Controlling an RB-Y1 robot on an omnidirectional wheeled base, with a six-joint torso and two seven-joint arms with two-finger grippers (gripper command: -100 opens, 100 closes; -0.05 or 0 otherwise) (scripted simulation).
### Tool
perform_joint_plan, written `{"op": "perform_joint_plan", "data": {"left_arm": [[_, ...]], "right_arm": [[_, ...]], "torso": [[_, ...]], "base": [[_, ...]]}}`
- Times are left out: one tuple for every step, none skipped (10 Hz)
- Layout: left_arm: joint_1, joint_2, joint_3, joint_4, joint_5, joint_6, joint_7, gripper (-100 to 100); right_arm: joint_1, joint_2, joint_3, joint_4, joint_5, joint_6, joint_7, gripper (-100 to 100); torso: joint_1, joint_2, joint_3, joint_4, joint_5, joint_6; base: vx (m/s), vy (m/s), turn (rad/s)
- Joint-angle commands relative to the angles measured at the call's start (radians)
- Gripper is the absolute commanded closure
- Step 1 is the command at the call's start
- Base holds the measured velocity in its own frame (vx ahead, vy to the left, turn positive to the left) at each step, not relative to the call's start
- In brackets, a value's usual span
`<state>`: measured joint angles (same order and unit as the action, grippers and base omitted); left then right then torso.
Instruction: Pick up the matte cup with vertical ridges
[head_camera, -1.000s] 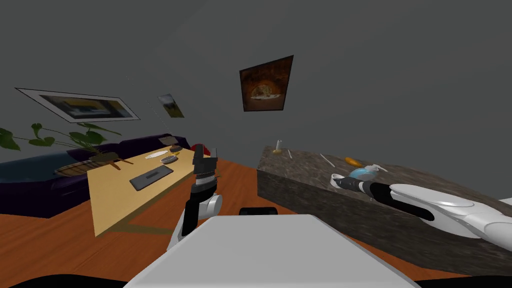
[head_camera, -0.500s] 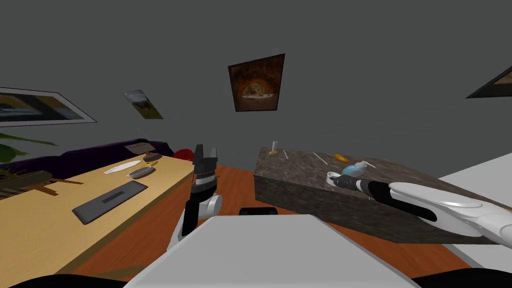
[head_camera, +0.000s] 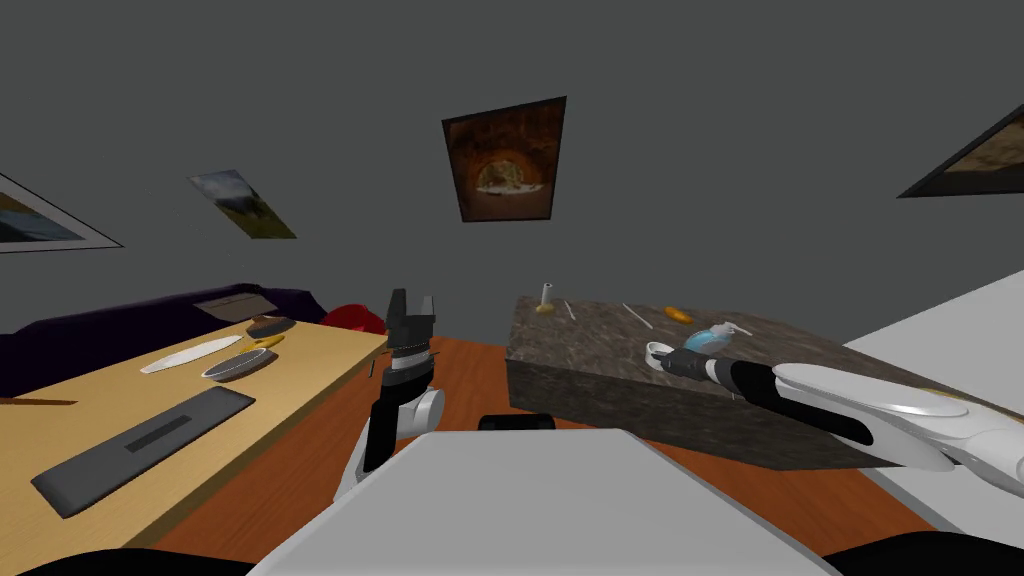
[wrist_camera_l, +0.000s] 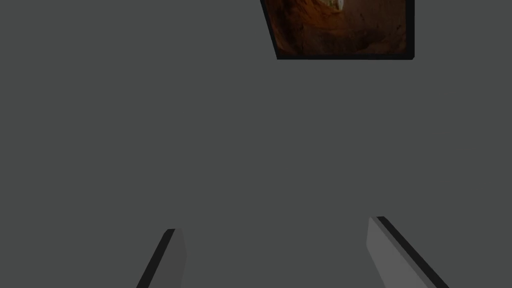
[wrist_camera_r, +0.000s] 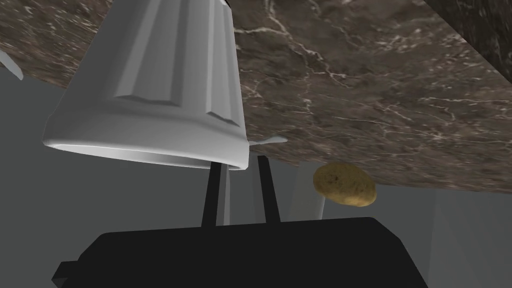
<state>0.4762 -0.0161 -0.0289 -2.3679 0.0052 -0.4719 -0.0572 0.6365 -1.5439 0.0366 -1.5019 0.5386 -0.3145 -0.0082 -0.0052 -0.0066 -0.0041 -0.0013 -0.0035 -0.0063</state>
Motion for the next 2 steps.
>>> {"op": "perform_joint_plan", "data": {"left_arm": [[0.0, 0.0, 0.0, 0.0, 0.0, 0.0, 0.0, 0], [0.0, 0.0, 0.0, 0.0, 0.0, 0.0, 0.0, 0]], "right_arm": [[0.0, 0.0, 0.0, 0.0, 0.0, 0.0, 0.0, 100], [0.002, -0.001, -0.002, -0.003, -0.001, 0.0, 0.0, 0]], "torso": [[0.0, 0.0, 0.0, 0.0, 0.0, 0.0], [-0.001, 0.002, 0.001, 0.0, 0.0, 0.001]], "base": [[0.001, 0.001, 0.016], [0.0, 0.0, 0.0]]}}
